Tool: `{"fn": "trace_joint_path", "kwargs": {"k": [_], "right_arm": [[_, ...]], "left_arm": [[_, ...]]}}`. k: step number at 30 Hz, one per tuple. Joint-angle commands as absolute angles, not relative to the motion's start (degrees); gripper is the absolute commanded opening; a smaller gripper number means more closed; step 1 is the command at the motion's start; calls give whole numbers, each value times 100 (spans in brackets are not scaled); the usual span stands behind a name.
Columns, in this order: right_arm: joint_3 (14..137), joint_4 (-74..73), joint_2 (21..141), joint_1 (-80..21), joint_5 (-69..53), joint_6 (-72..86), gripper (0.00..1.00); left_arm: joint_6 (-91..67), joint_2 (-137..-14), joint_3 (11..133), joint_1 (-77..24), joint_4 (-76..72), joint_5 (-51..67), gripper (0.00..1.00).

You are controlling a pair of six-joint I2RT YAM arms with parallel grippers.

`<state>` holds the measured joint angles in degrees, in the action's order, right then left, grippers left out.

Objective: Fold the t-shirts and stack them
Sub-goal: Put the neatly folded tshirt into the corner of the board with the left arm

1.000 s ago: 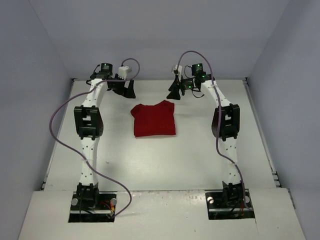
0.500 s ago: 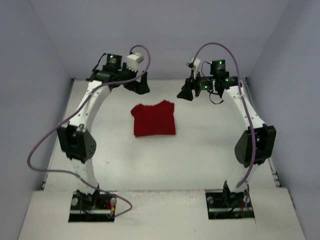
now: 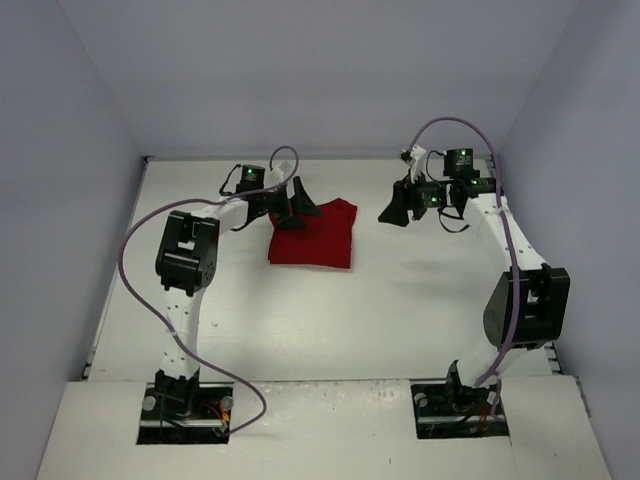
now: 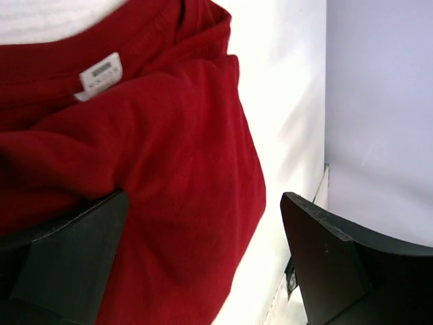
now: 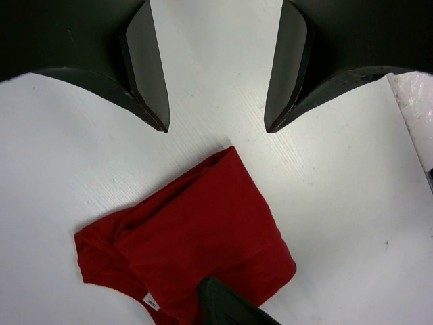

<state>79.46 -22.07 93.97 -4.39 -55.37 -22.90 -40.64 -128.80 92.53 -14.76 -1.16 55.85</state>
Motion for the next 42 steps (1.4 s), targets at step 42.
{"fn": "trace_joint_path", "kwargs": {"k": [42], "right_arm": [[7243, -2040, 8410, -413, -4877, -2708, 55]], "left_arm": [[-3672, -11031, 9696, -3287, 3534, -360, 97]]}}
